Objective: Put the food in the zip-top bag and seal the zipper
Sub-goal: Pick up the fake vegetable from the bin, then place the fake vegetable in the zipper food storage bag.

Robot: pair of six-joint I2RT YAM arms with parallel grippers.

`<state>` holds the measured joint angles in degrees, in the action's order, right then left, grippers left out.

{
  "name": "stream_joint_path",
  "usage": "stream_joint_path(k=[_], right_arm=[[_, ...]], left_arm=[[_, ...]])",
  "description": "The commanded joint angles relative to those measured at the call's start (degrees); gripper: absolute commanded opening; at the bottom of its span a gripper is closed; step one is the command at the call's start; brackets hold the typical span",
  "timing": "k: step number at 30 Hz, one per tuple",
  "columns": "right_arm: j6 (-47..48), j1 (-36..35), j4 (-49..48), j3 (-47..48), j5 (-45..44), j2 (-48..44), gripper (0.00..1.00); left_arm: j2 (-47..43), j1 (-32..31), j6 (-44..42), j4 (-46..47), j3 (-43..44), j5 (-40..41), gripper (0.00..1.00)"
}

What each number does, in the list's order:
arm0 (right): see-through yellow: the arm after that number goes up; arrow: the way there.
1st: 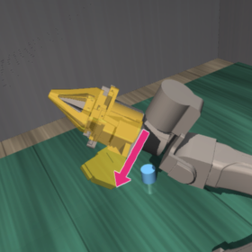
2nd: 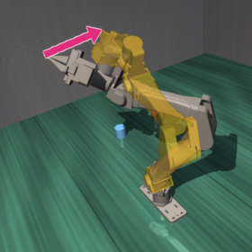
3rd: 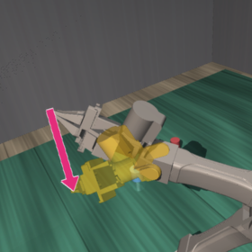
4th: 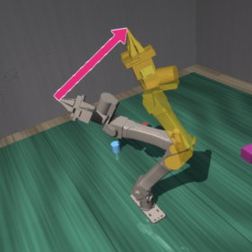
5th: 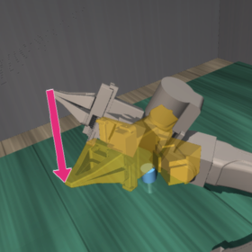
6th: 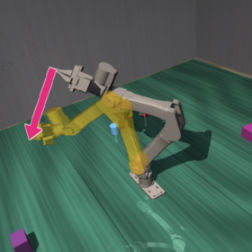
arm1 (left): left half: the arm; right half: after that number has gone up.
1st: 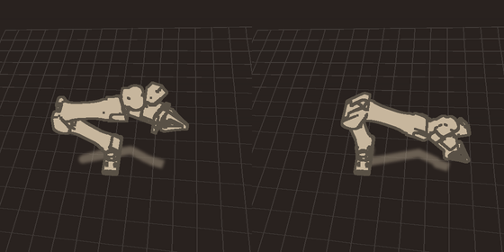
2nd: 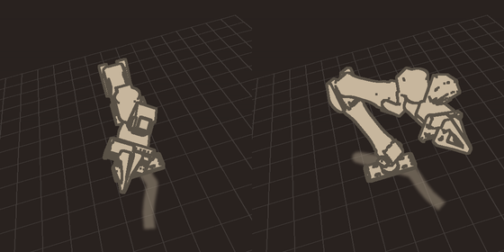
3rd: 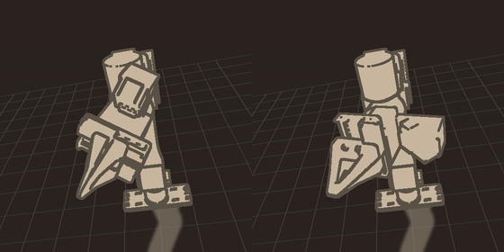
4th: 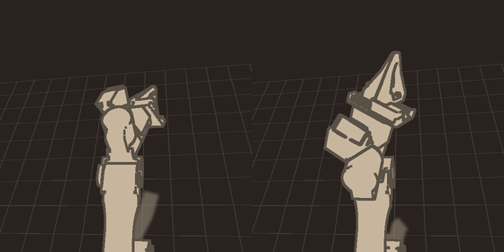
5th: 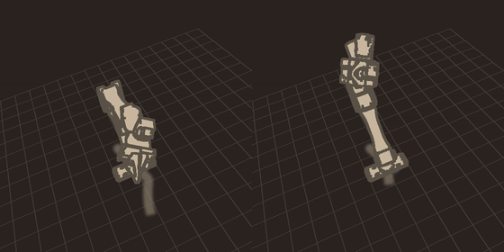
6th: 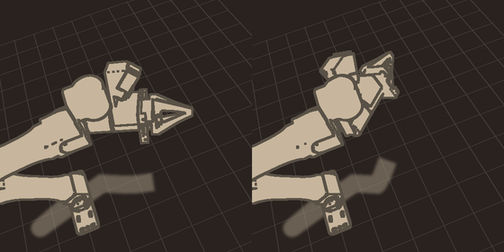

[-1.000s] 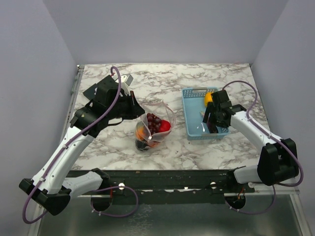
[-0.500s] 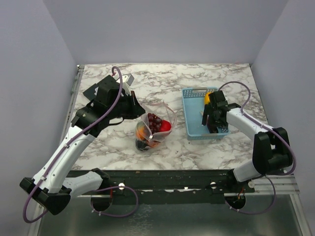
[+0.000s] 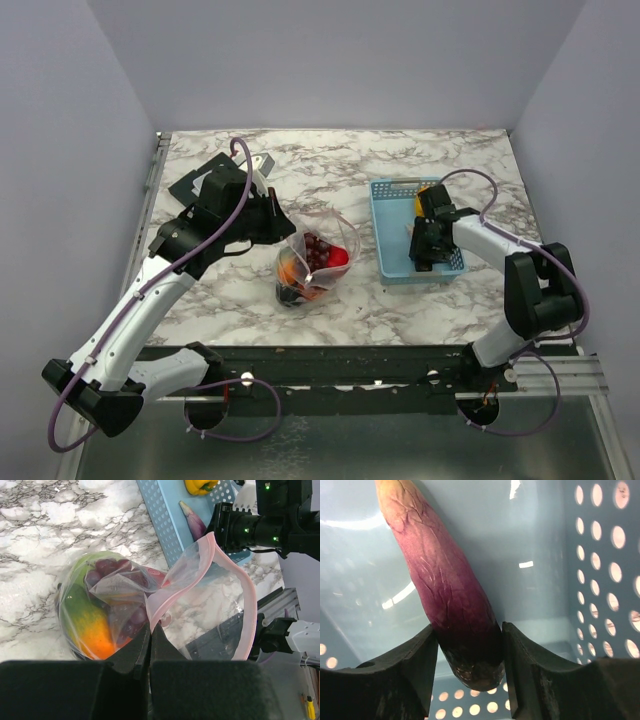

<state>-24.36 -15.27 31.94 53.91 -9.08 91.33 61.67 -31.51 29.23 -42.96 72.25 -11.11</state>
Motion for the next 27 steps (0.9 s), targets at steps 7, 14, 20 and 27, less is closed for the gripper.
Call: stream_joint_path(k=[7, 14, 20, 27], right_arm=[[0.7, 0.4, 1.8, 6.1, 3.8, -0.7, 0.14], [1.4, 0.2, 5.4, 8.7, 5.4, -7.2, 0.01], [1.6, -0.4, 8.4, 12.6, 8.6, -14.8, 0.01], [2.1, -2.5, 9.2, 18.3, 16.3, -21.1, 0.01]], left_arm=[[-0.1, 0.1, -1.0, 1.1, 0.0, -0.9, 0.00], [0.7, 0.1, -0.9, 1.1, 0.3, -1.2, 0.00], [1.6, 0.1, -0.9, 1.3, 0.9, -1.1, 0.00], [2.4, 0.1, -0.3, 2.2, 1.4, -1.5, 0.00]])
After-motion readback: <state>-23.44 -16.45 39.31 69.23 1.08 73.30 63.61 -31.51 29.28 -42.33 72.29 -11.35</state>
